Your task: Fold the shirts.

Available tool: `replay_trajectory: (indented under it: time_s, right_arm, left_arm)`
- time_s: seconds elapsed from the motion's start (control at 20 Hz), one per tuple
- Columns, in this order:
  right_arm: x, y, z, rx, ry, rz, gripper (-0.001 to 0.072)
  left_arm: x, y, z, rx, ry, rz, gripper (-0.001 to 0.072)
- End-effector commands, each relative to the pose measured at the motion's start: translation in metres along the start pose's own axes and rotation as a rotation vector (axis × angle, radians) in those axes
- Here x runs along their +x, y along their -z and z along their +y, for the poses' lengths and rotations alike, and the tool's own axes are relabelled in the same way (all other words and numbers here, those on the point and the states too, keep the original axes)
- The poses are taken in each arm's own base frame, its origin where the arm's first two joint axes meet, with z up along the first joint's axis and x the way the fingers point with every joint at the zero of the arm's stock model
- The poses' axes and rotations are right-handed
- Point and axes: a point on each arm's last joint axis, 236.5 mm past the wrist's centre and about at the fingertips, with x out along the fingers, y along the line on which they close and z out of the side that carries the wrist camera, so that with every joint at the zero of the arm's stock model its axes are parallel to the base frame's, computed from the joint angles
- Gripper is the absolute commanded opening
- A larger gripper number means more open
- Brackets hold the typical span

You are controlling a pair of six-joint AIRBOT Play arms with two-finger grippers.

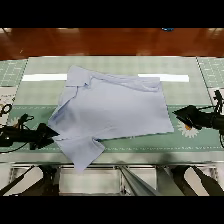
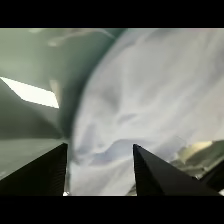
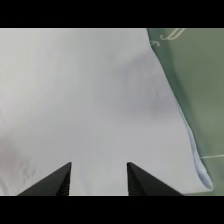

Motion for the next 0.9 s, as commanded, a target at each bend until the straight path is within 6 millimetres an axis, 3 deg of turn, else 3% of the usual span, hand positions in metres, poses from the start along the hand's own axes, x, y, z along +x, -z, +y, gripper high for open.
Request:
replay_trajectory:
  time_s: [0.0, 0.05, 0.1, 0.15, 0.2, 0.45, 0.6, 0.85]
  right_arm:
    - [0.000, -0.001, 0.001, 0.019, -0.003, -0.003, 0.0410]
    - [0.000, -0.001, 0.001, 0.019, -0.002, -0.004, 0.0410]
    - [0.000, -0.003, 0.000, 0.018, 0.002, -0.015, 0.0410]
    - [-0.001, -0.008, -0.003, 0.020, 0.013, -0.034, 0.0410]
    - [-0.002, -0.012, -0.009, 0.020, 0.033, -0.051, 0.0410]
    - [-0.021, 0.002, -0.078, 0.139, 0.283, -0.013, 0.0411]
    - [-0.025, 0.014, -0.085, 0.177, 0.290, 0.035, 0.0411]
    - [0.000, 0.032, -0.084, 0.256, 0.203, 0.181, 0.0411]
  left_arm:
    - [0.018, -0.009, -0.005, 0.028, 0.002, -0.026, 0.0505]
    - [0.023, -0.007, -0.009, 0.047, 0.003, -0.011, 0.0502]
    - [0.027, -0.004, -0.011, 0.082, 0.001, 0.008, 0.0380]
    - [0.030, -0.002, -0.012, 0.118, -0.006, 0.020, 0.0080]
    - [0.031, -0.004, -0.012, 0.128, -0.011, 0.009, 0.0020]
    - [0.029, -0.008, -0.010, 0.138, -0.025, -0.006, 0.0020]
    - [0.029, -0.011, -0.009, 0.149, -0.028, -0.015, 0.0020]
    - [0.029, -0.012, -0.009, 0.152, -0.030, -0.023, 0.0020]
